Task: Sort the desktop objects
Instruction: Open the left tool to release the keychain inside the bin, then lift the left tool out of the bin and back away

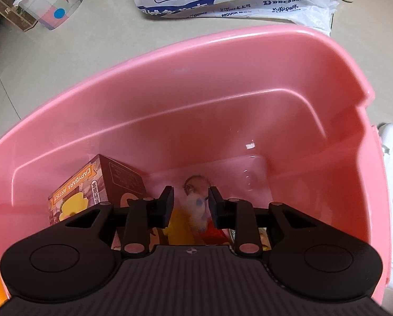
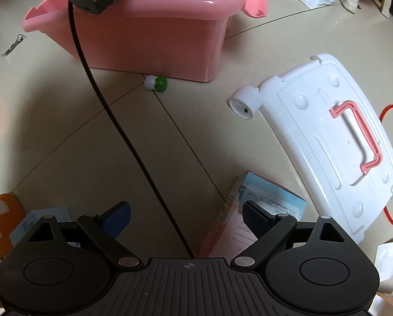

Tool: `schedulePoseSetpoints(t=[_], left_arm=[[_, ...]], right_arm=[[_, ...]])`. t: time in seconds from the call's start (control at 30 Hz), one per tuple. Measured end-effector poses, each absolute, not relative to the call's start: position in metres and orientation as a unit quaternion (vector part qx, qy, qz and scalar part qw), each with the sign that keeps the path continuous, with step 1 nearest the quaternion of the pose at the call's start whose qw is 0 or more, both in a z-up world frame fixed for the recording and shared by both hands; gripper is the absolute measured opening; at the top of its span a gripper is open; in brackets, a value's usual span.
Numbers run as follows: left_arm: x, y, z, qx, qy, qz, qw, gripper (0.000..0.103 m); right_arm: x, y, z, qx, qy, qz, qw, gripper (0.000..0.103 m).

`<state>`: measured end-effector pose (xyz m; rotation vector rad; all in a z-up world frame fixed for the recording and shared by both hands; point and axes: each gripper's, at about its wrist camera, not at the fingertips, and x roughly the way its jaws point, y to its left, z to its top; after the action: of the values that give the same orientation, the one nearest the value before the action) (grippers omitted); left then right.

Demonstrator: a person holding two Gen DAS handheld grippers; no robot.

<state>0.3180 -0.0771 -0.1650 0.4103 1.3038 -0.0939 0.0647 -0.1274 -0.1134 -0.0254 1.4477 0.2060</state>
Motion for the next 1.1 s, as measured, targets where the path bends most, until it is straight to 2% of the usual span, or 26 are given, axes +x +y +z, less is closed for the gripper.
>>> schedulePoseSetpoints(t=[0.43, 0.53, 0.63, 1.0, 1.1], left_arm=[[0.311, -0.075, -0.150, 0.170, 0.601, -0.052, 0.779, 0.033], [0.306, -0.076, -0.138, 0.171, 0.591, -0.057, 0.786, 0.038], [0.300, -0.075, -0.123, 0.166, 0.580, -0.058, 0.796, 0.043], [0.259, -0.058, -0.042, 0.129, 0.536, -0.060, 0.832, 0.044], [0.245, -0.057, -0.018, 0.127, 0.517, -0.067, 0.844, 0.049]], right_arm=[[0.065, -0.128, -0.106, -0.024, 0.656, 0.088, 0.750, 0.090], [0.063, -0.129, -0.104, -0.030, 0.654, 0.086, 0.751, 0.090], [0.063, -0.128, -0.104, -0.034, 0.650, 0.082, 0.754, 0.090], [0.046, -0.141, -0.078, -0.035, 0.640, 0.071, 0.764, 0.090], [0.040, -0.143, -0.067, -0.041, 0.632, 0.072, 0.770, 0.090]])
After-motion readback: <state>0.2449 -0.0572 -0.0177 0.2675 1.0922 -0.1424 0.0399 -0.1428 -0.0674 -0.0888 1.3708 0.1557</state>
